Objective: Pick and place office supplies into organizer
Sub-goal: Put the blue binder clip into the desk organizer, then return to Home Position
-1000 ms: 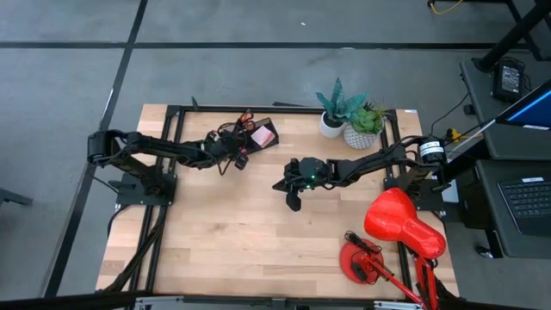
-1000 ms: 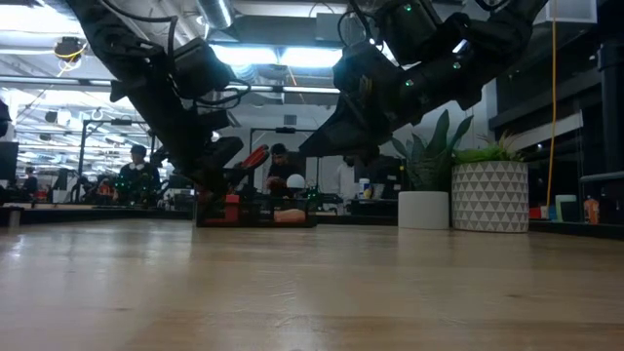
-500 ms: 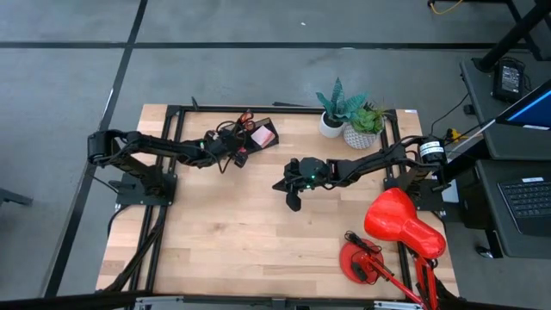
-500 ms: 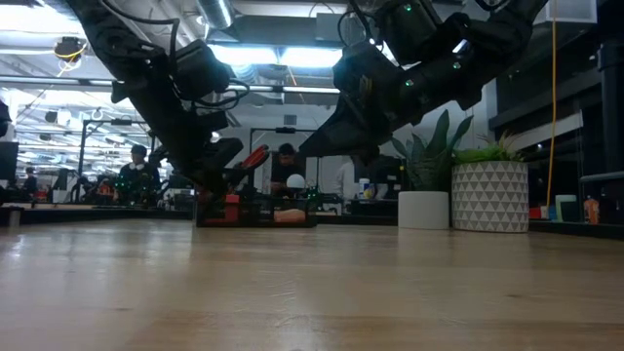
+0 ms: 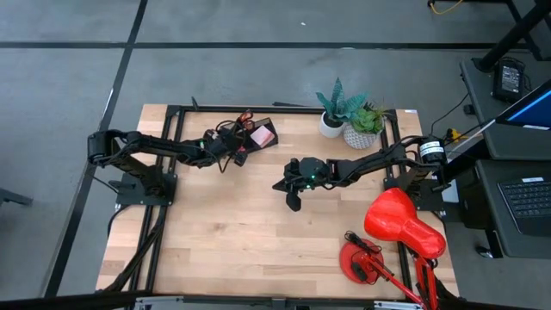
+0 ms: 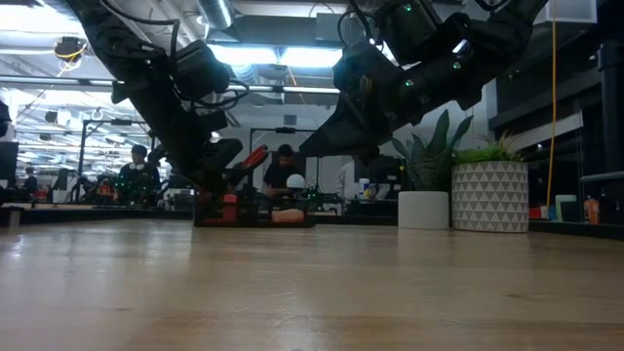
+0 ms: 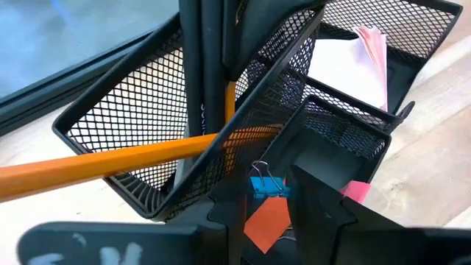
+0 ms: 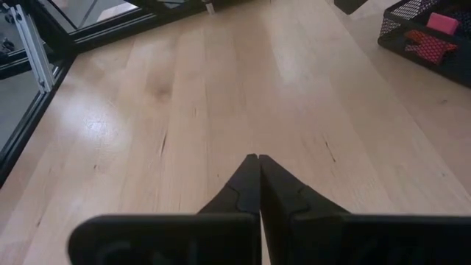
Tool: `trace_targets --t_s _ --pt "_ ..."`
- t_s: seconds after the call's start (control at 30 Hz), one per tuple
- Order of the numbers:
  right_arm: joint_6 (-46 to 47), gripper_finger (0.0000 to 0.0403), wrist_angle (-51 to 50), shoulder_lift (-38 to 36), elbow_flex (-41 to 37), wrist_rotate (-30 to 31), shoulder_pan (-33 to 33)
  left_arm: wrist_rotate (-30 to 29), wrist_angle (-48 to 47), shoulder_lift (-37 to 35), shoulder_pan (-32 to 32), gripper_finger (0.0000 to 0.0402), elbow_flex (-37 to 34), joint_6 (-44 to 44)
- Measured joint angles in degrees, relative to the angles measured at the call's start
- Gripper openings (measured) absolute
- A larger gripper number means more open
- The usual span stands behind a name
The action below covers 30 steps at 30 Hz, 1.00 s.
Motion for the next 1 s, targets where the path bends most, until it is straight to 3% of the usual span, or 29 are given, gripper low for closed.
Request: trace_targets --t_s 0.43,0.8,1.0 --pt "-0.01 0.0003 -0.01 0.0 0.0 -0.01 0.02 2.33 0.38 -0.18 0.0 0.0118 0.0 0.13" --pt "-0.3 0.0003 -0.01 0.0 0.0 -0.01 0.02 15.97 0.47 -0.26 -2.26 0.0082 4.51 9.9" --pt "-1.89 0.0003 -0.01 0.0 0.0 0.01 -0.02 17.52 0.45 -0.56 -6.04 0.0047 7.86 17.65"
